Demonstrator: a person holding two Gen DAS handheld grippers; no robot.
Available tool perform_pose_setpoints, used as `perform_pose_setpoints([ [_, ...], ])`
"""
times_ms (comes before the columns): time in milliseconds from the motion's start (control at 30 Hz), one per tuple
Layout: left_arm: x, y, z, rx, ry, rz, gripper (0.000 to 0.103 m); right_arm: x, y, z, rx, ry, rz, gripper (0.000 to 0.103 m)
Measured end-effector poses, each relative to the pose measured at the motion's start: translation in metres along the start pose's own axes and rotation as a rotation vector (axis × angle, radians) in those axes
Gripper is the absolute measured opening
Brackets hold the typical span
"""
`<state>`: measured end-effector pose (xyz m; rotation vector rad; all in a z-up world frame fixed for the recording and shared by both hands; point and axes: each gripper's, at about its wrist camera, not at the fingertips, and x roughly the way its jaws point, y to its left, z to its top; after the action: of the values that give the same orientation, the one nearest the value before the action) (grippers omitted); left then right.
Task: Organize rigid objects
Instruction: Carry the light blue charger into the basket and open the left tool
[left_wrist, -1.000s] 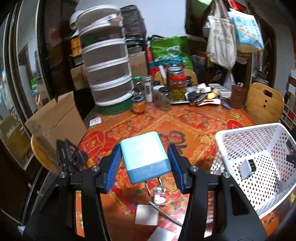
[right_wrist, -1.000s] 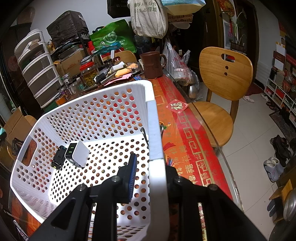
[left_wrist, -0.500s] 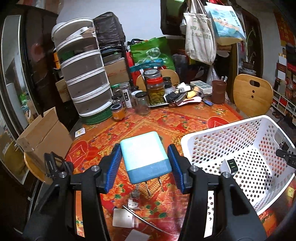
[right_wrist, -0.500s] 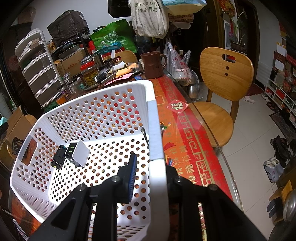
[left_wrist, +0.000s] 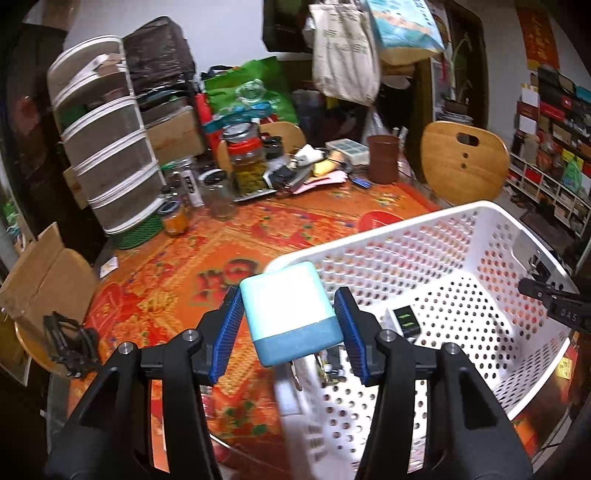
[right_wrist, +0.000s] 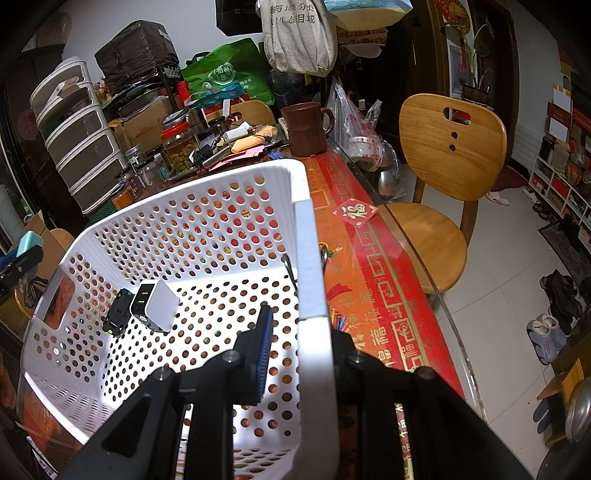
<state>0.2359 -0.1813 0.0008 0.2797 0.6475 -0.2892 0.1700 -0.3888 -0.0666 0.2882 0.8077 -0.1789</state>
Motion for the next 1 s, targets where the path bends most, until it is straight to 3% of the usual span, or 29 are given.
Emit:
perform_pose_setpoints([
  [367,0.015,-0.050,-0.008,0.060,0.034,-0.056,0.049,0.000,0.000,0.000,0.002,0.000,0.002,0.021],
  [767,0.027,-0.059,-0.014,0.064,0.068,-0.075,0.050,0.000,0.000,0.000,0.001,0.000,0.002,0.021],
  [800,0.027,-0.058,-0.014,0.061,0.061,-0.081,0.063,0.000,0.000,0.000,0.001,0.000,0.002,0.021],
  [833,0.025,-0.054,-0.014,0.058,0.050,-0.082,0.085,0.000,0.000,0.000,0.001,0.000,0.002,0.021],
  [867,0.021,-0.051,-0.015,0.052,0.028,-0.074,0.092,0.000,0.001,0.000,0.000,0.000,0.001,0.021],
  [900,0.018,-0.049,-0.014,0.049,0.014,-0.073,0.098,0.000,0.000,0.000,0.000,0.000,0.001,0.021],
  [1000,0.007,-0.037,-0.014,0.037,-0.011,-0.076,0.099,0.001,-0.001,0.000,0.005,0.001,0.006,0.021],
])
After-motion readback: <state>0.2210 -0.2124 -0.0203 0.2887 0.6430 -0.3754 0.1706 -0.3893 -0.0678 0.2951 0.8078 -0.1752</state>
